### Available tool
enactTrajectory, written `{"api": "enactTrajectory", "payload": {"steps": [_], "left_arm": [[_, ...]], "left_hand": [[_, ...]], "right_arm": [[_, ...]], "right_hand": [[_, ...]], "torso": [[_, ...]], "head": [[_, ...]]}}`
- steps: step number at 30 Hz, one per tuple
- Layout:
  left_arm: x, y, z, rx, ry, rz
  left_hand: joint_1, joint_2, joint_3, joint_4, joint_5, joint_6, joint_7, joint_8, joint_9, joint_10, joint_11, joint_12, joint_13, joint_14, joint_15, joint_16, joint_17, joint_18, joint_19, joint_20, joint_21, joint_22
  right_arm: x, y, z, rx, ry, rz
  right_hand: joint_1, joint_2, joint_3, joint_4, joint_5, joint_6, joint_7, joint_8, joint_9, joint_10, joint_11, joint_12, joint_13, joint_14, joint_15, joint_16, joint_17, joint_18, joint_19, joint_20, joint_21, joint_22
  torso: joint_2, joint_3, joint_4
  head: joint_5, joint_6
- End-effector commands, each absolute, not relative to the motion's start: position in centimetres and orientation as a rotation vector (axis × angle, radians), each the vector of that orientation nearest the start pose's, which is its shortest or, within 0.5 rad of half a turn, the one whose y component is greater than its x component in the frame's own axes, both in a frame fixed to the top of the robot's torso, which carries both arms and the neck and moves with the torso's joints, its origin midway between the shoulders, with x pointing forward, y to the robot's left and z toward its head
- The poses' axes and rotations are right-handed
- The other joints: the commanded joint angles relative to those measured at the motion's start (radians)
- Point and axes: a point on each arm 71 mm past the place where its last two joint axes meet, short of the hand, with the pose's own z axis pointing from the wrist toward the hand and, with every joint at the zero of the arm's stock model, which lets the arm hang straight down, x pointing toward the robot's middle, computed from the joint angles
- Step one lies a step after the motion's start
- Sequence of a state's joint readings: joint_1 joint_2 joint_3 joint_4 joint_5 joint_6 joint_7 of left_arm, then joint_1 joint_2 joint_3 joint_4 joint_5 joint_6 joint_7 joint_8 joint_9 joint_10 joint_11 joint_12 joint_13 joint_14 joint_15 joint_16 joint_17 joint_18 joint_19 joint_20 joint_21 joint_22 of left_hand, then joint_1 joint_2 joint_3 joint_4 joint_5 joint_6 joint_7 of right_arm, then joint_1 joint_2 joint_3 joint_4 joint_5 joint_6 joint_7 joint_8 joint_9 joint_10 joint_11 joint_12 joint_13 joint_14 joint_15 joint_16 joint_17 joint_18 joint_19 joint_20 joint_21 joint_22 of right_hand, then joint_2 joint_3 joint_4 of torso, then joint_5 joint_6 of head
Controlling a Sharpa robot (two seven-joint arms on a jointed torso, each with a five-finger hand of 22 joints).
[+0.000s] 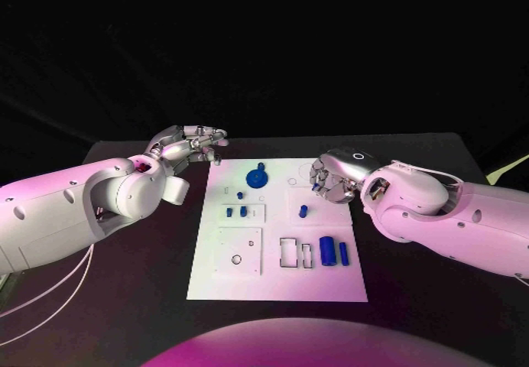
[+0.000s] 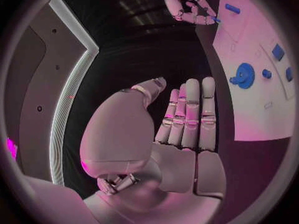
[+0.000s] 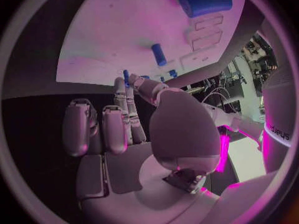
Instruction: Assemble the parts on the task board
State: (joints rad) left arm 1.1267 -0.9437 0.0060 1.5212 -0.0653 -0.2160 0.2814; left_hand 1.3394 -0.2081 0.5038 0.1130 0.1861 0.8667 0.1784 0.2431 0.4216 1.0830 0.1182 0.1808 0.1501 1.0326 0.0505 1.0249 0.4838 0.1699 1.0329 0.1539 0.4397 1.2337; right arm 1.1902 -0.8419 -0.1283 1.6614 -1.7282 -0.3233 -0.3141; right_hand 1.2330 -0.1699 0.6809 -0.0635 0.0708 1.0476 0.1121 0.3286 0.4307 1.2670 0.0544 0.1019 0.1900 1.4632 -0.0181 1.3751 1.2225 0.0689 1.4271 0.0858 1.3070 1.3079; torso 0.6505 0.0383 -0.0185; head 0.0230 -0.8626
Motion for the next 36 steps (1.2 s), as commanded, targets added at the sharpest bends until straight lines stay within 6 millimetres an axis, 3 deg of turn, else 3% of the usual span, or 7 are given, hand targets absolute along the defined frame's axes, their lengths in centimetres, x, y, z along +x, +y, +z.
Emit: {"api": "enactTrajectory", "payload": {"steps": [1,9,17,22,28,30,36], "left_arm": [[47.8,25.2,-20.1,-1.166,1.544,-1.49],[47.9,24.8,-20.1,-1.163,1.55,-1.499],[47.9,24.3,-20.2,-1.161,1.557,-1.508],[48.0,23.9,-20.2,-1.16,1.562,-1.513],[48.2,23.2,-20.3,-1.155,1.57,-1.524],[48.2,22.9,-20.3,-1.153,1.573,-1.528],[48.2,22.3,-20.4,-1.146,1.583,-1.539]], "left_hand": [[-0.011,0.003,0.005,0.001,0.004,-0.005,0.001,-0.005,-0.001,-0.005,0.003,-0.004,-0.001,-0.005,0.001,-0.005,0.001,0.009,0.004,0.002,-0.005,-0.002],[-0.011,0.003,0.005,0.001,0.004,-0.005,0.001,-0.005,-0.001,-0.005,0.003,-0.004,-0.001,-0.005,0.001,-0.005,0.001,0.009,0.004,0.002,-0.005,-0.002],[-0.012,0.003,0.005,0.002,0.006,-0.006,0.001,-0.005,-0.001,-0.006,0.003,-0.004,-0.001,-0.006,0.001,-0.005,0.001,0.009,0.005,0.002,-0.006,-0.002],[-0.013,0.003,0.004,0.002,0.007,-0.007,0.001,-0.005,-0.001,-0.007,0.004,-0.005,-0.002,-0.006,0.002,-0.005,0.001,0.009,0.005,0.002,-0.007,-0.002],[-0.014,0.002,0.004,0.002,0.007,-0.007,0.001,-0.004,-0.001,-0.007,0.004,-0.005,-0.002,-0.006,0.002,-0.006,0.001,0.009,0.005,0.002,-0.007,-0.002],[-0.014,0.002,0.004,0.002,0.007,-0.007,0.001,-0.004,-0.001,-0.007,0.004,-0.005,-0.002,-0.006,0.002,-0.006,0.001,0.009,0.005,0.002,-0.007,-0.002],[-0.014,0.002,0.004,0.002,0.008,-0.007,0.002,-0.004,-0.001,-0.008,0.004,-0.006,-0.002,-0.006,0.002,-0.006,0.001,0.009,0.005,0.002,-0.008,-0.002]], "right_arm": [[43.6,-15.5,-20.0,-0.33,1.63,0.569],[41.1,-12.1,-19.5,-0.353,1.61,0.718],[39.7,-9.2,-20.3,-0.382,1.624,0.813],[39.0,-8.0,-21.6,-0.39,1.647,0.849],[38.1,-6.5,-23.5,-0.397,1.677,0.889],[38.0,-6.2,-24.0,-0.399,1.684,0.896],[37.8,-5.5,-25.1,-0.401,1.701,0.903]], "right_hand": [[0.0,-0.002,0.009,-0.001,0.003,-0.007,0.002,-0.003,0.003,-0.008,-0.001,-0.006,0.0,0.044,-0.003,0.004,0.001,-0.008,0.007,-0.001,0.003,0.141],[0.003,-0.002,0.014,-0.002,0.013,-0.009,0.004,-0.004,0.005,-0.009,0.001,-0.01,0.002,0.043,-0.002,0.005,0.0,-0.008,0.007,0.0,0.002,0.142],[0.002,-0.003,0.015,-0.001,0.016,-0.011,0.005,-0.005,0.006,-0.01,0.002,-0.011,0.002,0.043,-0.002,0.004,-0.003,-0.008,0.007,0.001,0.002,0.142],[0.003,-0.003,0.016,-0.001,0.017,-0.012,0.006,-0.005,0.006,-0.01,0.002,-0.012,0.002,0.043,-0.001,0.004,-0.004,-0.008,0.006,0.001,0.001,0.141],[0.003,-0.003,0.017,-0.001,0.02,-0.013,0.006,-0.006,0.007,-0.011,0.003,-0.013,0.003,0.043,-0.001,0.004,-0.004,-0.007,0.005,0.001,-0.001,0.141],[0.003,-0.003,0.018,-0.002,0.021,-0.014,0.007,-0.006,0.007,-0.011,0.003,-0.014,0.003,0.042,-0.001,0.003,-0.005,-0.007,0.005,0.001,-0.001,0.141],[0.003,-0.004,0.018,-0.002,0.024,-0.016,0.008,-0.008,0.007,-0.013,0.004,-0.016,0.003,0.042,0.0,0.004,-0.005,-0.007,0.005,0.002,0.0,0.142]], "torso": [[0.001,0.0006,0.0005],[0.0,-0.0018,0.0019],[-0.001,-0.0053,0.0028],[0.0,-0.0039,0.0019],[-0.002,-0.0046,0.0018],[-0.001,-0.003,0.0007],[-0.001,-0.003,0.0011]], "head": [[0.012,-0.004],[0.048,-0.01],[0.1,-0.01],[0.136,-0.01],[0.157,-0.01],[0.166,-0.01],[0.179,-0.01]]}}
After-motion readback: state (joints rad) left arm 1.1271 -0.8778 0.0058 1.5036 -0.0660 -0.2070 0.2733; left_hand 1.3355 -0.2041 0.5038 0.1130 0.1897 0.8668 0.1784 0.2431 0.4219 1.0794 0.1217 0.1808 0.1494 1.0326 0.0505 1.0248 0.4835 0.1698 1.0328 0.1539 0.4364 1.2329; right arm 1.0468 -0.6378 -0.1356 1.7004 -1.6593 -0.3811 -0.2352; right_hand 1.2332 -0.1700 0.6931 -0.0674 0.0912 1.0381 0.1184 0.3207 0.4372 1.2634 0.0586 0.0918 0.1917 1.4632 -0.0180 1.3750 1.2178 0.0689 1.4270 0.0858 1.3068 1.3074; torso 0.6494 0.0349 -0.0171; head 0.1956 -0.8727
